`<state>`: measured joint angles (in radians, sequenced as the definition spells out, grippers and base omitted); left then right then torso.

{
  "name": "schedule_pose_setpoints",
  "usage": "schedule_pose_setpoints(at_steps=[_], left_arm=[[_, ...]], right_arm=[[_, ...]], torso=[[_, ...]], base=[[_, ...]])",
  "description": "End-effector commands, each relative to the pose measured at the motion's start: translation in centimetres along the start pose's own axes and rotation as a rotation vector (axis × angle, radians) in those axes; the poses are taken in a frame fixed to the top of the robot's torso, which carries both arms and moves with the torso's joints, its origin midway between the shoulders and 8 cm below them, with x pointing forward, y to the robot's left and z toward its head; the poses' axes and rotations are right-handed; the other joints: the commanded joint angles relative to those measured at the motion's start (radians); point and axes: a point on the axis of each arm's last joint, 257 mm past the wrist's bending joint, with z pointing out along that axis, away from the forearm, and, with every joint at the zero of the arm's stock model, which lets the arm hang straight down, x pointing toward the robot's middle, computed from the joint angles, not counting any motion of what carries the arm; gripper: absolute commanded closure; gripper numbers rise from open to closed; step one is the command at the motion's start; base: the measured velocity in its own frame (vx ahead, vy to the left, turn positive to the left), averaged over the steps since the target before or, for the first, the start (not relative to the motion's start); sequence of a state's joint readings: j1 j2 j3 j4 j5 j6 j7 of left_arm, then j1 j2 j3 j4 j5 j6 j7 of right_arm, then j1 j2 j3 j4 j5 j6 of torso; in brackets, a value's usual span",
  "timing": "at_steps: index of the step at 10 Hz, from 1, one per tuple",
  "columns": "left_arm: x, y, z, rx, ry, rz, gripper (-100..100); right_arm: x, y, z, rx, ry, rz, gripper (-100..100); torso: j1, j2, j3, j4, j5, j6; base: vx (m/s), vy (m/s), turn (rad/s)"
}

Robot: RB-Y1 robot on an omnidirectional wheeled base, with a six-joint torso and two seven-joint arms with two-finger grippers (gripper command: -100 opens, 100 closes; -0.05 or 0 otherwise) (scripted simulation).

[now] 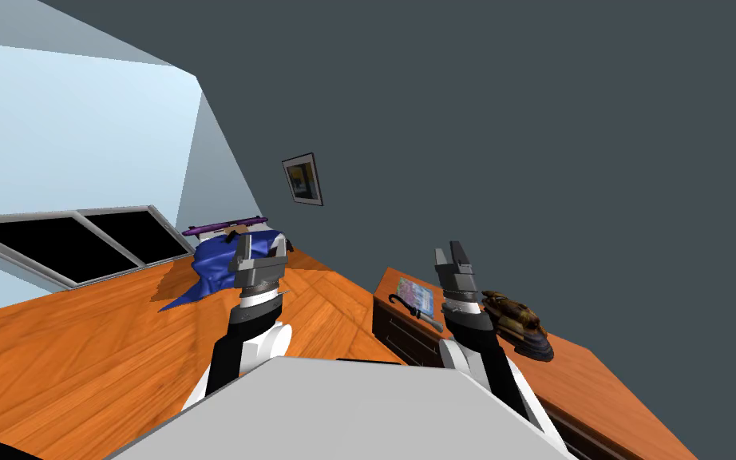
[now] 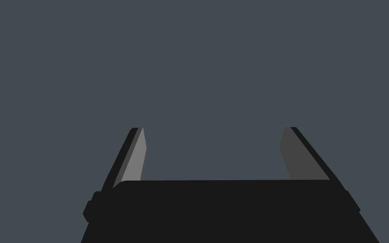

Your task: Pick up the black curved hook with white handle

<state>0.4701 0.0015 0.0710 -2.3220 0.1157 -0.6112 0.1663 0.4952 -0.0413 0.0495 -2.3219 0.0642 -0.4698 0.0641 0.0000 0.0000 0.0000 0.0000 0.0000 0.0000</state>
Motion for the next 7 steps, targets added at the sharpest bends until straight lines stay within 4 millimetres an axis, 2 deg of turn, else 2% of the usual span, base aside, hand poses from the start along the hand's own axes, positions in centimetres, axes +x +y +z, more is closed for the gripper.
schedule_pose_setpoints(at_steps=[1,7], left_arm=[[0.0,0.0,0.0,0.0,0.0,0.0,0],[0.0,0.0,0.0,0.0,0.0,0.0,0]], right_arm=[[1.4,-1.1,0.0,0.006,0.055,-0.033,-100],[6.4,-6.0,-0.7,0.028,0.264,-0.174,-100]], torso=[[0.0,0.0,0.0,0.0,0.0,0.0],[0.003,-0.002,-0.001,0.0,0.001,0.0]], base=[[0.01,0.023,0.077],[0.019,0.041,0.094]])
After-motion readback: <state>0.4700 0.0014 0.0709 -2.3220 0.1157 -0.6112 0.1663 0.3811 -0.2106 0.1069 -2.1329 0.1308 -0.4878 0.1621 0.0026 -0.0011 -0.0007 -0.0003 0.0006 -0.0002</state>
